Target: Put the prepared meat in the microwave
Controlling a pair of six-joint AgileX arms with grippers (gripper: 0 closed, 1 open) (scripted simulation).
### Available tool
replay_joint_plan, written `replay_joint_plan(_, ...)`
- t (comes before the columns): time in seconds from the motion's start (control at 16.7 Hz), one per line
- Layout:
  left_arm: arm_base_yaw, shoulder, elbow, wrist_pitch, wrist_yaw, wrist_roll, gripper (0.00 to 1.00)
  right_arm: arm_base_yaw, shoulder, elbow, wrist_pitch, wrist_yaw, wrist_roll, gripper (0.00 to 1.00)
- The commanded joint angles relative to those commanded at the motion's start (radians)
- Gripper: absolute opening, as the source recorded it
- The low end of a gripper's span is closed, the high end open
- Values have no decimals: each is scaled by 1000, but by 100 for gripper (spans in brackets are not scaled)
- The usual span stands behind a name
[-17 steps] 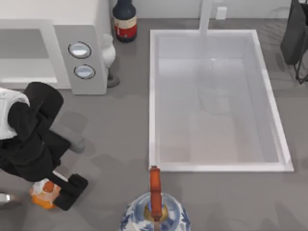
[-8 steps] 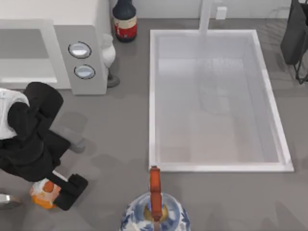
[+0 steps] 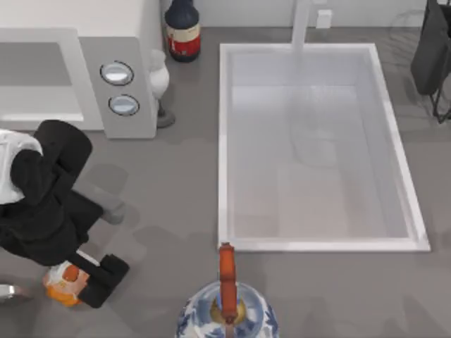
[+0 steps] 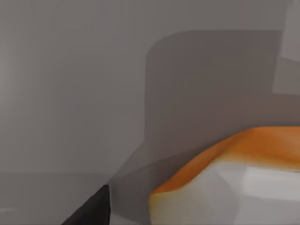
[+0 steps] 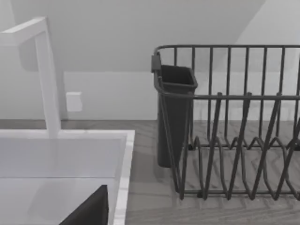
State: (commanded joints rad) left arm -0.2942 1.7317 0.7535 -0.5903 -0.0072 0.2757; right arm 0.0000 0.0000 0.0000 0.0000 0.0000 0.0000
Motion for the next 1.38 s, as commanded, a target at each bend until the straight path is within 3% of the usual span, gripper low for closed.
replay_joint_plan(0.42,0,0,0,0,0,0,0,0,0,0,0,0,0,100)
replay_joint_plan(0.66,-9,-84,55,-97,13,-21,0,0,0,0,0,0,0,100)
replay_joint_plan(1.02,-74,-180,143,-256,-44,-119,0,0,0,0,0,0,0,100)
replay_joint_plan(1.38,-105,-259,193,-406,-47,-82,0,0,0,0,0,0,0,100)
